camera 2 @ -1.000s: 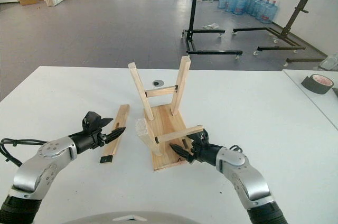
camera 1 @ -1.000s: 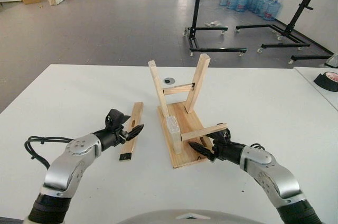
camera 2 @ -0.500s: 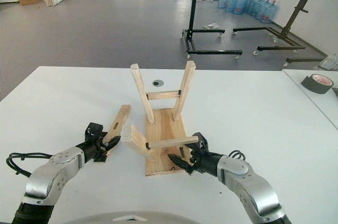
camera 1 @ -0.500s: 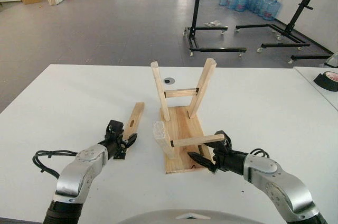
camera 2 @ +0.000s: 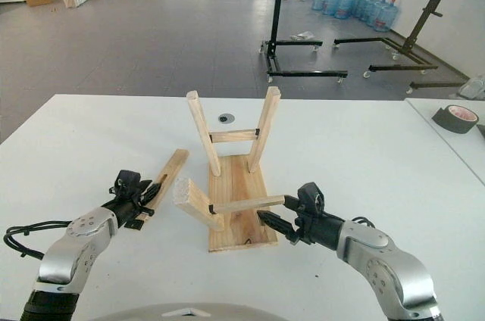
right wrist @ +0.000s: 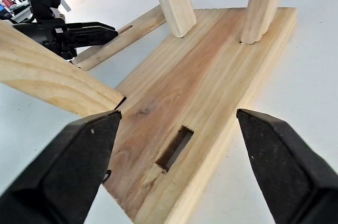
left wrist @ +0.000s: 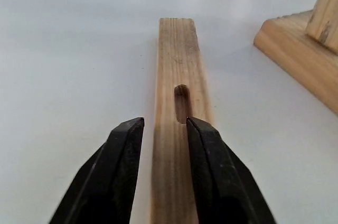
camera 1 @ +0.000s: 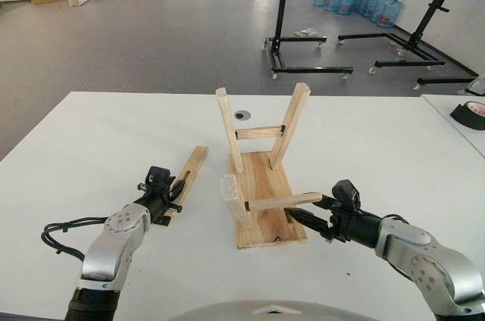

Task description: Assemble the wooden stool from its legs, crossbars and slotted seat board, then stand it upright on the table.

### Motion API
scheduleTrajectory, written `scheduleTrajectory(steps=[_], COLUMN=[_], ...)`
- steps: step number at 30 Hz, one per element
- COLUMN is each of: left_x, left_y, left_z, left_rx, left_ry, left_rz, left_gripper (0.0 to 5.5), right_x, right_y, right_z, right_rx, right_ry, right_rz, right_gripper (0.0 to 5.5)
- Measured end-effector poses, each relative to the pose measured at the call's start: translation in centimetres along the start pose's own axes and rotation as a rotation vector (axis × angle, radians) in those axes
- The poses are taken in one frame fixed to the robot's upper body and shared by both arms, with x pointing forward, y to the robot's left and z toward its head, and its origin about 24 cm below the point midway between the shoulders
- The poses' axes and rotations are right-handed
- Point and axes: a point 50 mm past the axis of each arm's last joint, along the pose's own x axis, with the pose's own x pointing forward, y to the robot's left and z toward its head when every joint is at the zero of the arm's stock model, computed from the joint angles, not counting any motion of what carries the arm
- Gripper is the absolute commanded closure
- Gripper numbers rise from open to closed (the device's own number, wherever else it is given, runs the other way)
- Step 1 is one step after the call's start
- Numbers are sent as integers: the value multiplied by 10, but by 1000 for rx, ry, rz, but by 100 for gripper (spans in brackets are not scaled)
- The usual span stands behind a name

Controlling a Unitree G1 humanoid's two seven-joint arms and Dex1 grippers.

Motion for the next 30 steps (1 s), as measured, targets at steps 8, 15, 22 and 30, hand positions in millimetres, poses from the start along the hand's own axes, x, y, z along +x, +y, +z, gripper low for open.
scheduleTrajectory(steps=[8, 15, 22, 30], left_x=[-2, 3, 3, 1], left_y=[-2, -6, -5, -8], left_z=[14, -2, -3, -6], left_rx=[-70, -37, -32, 30], left_ry=[-64, 70, 69, -49], left_rz=[-1, -8, -19, -60], left_gripper=[244, 244, 331, 349], right_x=[-12, -18, -17, 5], right_y=[-8, -20, -17, -27], right_z=[2, -5, -9, 8], right_rx=[-55, -94, -79, -108], right_ry=[19, 71, 72, -175], right_rz=[-35, -90, -73, -211], right_gripper=[148, 148, 148, 148])
